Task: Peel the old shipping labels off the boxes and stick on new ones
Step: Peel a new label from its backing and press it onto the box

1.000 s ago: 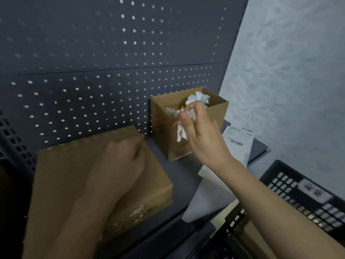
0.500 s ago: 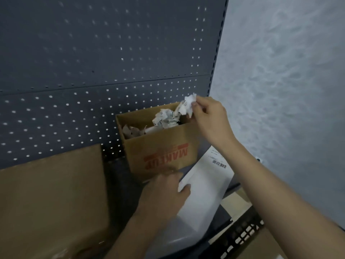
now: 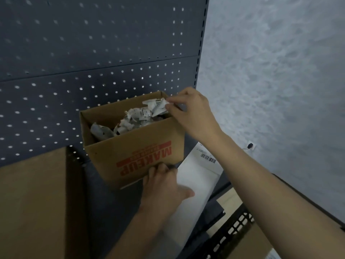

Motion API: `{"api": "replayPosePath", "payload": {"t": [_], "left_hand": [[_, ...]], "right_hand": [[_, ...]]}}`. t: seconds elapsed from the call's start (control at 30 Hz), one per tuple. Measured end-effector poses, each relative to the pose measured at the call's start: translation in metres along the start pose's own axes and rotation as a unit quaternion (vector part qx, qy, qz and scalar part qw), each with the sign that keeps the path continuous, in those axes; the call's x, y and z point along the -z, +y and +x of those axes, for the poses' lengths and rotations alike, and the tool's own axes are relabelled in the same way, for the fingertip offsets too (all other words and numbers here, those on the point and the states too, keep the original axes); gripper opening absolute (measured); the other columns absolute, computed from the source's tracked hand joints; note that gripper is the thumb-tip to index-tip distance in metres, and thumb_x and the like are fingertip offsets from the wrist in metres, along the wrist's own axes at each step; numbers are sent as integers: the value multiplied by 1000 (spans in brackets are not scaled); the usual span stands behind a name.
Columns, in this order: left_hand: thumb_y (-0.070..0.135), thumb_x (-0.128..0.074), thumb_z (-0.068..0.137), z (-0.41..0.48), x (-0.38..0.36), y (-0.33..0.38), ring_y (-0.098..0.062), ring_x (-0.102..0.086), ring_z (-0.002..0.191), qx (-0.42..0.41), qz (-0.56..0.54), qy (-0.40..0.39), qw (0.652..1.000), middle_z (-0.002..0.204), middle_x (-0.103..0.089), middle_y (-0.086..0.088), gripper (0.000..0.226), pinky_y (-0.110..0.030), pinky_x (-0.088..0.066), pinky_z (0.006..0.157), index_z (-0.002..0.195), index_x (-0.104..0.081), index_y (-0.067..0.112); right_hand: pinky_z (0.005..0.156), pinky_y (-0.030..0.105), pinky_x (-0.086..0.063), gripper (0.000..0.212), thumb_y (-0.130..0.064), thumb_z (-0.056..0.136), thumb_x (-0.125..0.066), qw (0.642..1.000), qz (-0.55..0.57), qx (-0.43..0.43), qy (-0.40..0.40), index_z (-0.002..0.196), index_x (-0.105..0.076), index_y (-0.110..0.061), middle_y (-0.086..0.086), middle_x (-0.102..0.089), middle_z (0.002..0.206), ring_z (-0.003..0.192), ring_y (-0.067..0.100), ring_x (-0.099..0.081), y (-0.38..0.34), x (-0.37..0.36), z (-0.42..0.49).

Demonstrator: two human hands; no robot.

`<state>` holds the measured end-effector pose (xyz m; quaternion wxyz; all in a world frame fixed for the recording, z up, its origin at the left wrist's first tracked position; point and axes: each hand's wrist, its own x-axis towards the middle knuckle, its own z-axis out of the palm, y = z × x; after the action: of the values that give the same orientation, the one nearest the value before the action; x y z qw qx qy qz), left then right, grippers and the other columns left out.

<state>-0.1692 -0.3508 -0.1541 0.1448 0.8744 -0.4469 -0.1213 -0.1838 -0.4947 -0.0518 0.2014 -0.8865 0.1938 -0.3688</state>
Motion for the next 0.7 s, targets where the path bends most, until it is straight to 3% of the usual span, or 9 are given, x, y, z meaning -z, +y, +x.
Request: {"api": "replayPosePath", "payload": {"t": [0.1, 0.27, 0.43, 0.57, 0.63, 0.7], "left_hand": [[60, -69, 75, 5, 1, -3, -21, -37, 121, 7, -32, -3, 999, 129, -48, 2, 68, -40, -33, 103, 132, -51, 26], [49, -80, 69, 14, 3, -5, -22, -43, 116, 37, -116, -24, 992, 122, -53, 2, 61, -45, -42, 99, 120, -54, 26], [39, -85, 63, 15, 7, -2, -24, -51, 110, 52, -138, -33, 989, 115, -55, 0, 59, -45, -48, 93, 113, -57, 22], [28, -78, 77, 10, 8, -8, -18, -53, 105, 51, -177, -40, 982, 109, -55, 4, 47, -34, -48, 90, 119, -57, 23], [22, -71, 86, 5, 10, -11, -13, -55, 98, 49, -211, -55, 975, 103, -56, 6, 35, -23, -45, 78, 118, -59, 20], [24, -65, 88, -1, 12, -13, -13, -60, 95, 45, -221, -77, 971, 100, -62, 5, 23, -24, -49, 78, 111, -63, 20]], "right_hand": [[94, 48, -41, 17, -31, 93, -61, 1000, -3, -13, -15, 95, -77, -24, -7, -53, 97, 103, 21, -52, 1, 1, 2], [86, 47, -49, 8, -29, 81, -74, 998, 36, -48, 1, 76, -72, -23, -12, -64, 79, 85, 14, -62, 0, 7, 6], [80, 42, -54, 18, -24, 80, -76, 993, 87, -68, -30, 97, -70, -24, -11, -72, 74, 78, 6, -68, 1, 9, 10], [84, 45, -51, 14, -22, 88, -64, 998, 46, -30, -11, 86, -78, -25, -10, -72, 81, 85, 10, -65, -1, 8, 11], [84, 40, -50, 14, -21, 89, -64, 998, 49, -26, 4, 86, -77, -23, -7, -69, 85, 85, 11, -62, -3, 10, 10], [83, 31, -50, 12, -19, 89, -65, 998, 60, -13, 17, 88, -77, -21, -4, -66, 87, 83, 10, -61, -4, 13, 8]]}}
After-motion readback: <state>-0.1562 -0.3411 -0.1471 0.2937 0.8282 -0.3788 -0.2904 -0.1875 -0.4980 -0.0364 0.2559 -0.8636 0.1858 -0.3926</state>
